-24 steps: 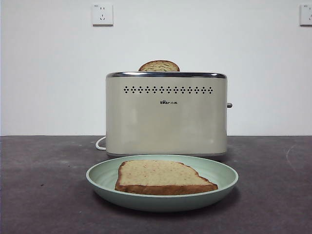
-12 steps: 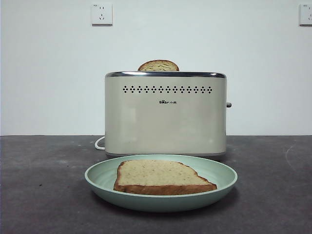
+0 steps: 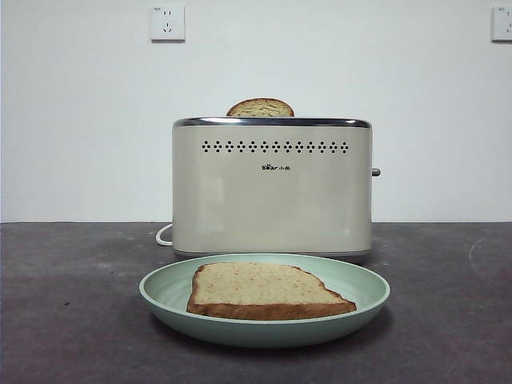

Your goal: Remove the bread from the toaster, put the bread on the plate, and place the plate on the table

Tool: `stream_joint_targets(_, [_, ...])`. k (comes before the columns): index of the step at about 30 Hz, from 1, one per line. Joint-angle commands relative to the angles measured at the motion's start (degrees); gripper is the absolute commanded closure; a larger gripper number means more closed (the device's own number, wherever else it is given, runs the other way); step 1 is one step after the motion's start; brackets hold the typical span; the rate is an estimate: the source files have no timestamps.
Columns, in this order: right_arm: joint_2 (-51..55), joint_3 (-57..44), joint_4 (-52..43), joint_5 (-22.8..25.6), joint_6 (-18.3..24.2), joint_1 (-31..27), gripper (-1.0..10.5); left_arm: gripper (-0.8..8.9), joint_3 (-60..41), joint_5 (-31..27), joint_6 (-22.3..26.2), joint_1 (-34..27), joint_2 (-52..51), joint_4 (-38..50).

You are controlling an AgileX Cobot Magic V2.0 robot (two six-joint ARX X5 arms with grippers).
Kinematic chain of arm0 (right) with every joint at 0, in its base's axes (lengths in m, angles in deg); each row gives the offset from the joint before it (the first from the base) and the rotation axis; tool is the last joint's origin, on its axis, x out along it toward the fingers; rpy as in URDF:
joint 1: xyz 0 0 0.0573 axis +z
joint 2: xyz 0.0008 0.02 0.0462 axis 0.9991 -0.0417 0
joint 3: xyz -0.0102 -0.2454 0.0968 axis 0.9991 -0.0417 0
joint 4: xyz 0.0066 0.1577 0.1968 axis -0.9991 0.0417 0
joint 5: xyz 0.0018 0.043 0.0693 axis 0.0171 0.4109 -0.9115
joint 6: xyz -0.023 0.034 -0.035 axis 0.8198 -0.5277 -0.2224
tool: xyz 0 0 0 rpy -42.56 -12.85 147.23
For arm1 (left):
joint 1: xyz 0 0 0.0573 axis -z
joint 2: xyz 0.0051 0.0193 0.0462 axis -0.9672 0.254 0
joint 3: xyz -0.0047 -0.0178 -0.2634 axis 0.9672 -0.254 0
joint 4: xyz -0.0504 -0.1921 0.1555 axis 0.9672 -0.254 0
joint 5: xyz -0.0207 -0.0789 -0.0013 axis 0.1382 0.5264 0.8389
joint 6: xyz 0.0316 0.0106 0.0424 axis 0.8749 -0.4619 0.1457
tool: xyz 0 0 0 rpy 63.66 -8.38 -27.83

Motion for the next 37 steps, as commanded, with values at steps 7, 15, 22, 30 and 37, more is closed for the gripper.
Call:
stream_joint_targets(7, [7.3, -0.5, -13.0, 4.2, 4.5, -12.9, 9.5, 8.17, -0.7, -0.2, -0.4, -0.2, -0.1, 0.3])
stream_joint_targets(15, [17.0, -9.9, -27.2, 4.2, 5.9, -26.4, 9.5, 8.17, -0.7, -0.2, -0.4, -0.2, -0.1, 0.3])
stream_joint_targets(22, [26.4, -30.3, -50.6, 4.9, 4.6, -28.6, 9.5, 8.17, -0.7, -0.2, -0.4, -0.2, -0.1, 0.3])
stream_joint_targets(30, [32.1, -47.2, -62.9, 6.3, 4.7, -28.6, 9.5, 8.17, -0.7, -0.2, -0.4, -0.2, -0.1, 0.3])
stream_joint_targets(37, [37.8, -55.9, -64.4, 6.3, 4.5, -28.6, 9.5, 8.17, -0.7, -0.2, -0.4, -0.2, -0.1, 0.3])
